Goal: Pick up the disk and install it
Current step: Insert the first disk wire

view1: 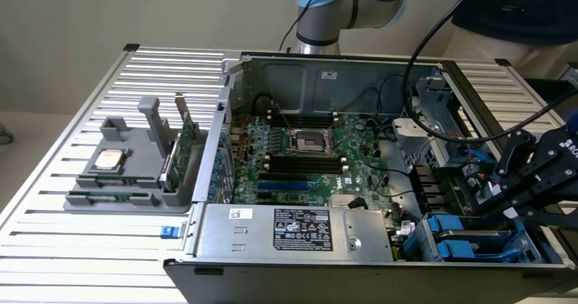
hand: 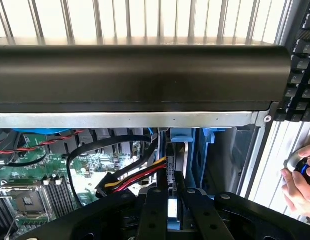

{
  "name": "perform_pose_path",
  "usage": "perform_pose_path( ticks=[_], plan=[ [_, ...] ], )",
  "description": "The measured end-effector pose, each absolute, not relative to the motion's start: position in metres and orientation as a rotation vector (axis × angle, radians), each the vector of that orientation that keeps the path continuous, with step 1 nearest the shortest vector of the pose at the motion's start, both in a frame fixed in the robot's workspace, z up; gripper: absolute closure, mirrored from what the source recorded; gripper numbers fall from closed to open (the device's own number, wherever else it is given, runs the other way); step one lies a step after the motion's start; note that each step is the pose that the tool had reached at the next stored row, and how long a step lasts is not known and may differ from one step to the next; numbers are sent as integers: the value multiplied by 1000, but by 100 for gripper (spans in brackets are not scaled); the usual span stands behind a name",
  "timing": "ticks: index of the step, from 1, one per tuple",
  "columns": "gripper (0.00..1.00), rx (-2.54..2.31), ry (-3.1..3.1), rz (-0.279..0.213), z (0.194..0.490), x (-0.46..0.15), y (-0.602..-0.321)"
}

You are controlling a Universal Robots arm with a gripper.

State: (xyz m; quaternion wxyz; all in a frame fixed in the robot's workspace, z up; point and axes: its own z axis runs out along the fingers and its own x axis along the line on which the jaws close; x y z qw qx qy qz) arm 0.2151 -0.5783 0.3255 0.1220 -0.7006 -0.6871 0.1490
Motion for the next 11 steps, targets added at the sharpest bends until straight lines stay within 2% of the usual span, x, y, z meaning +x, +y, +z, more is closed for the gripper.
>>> perform_pose_path(
  ticks=[11],
  plan=[
    [83, -2039, -1986, 452, 324, 216, -578]
  ],
)
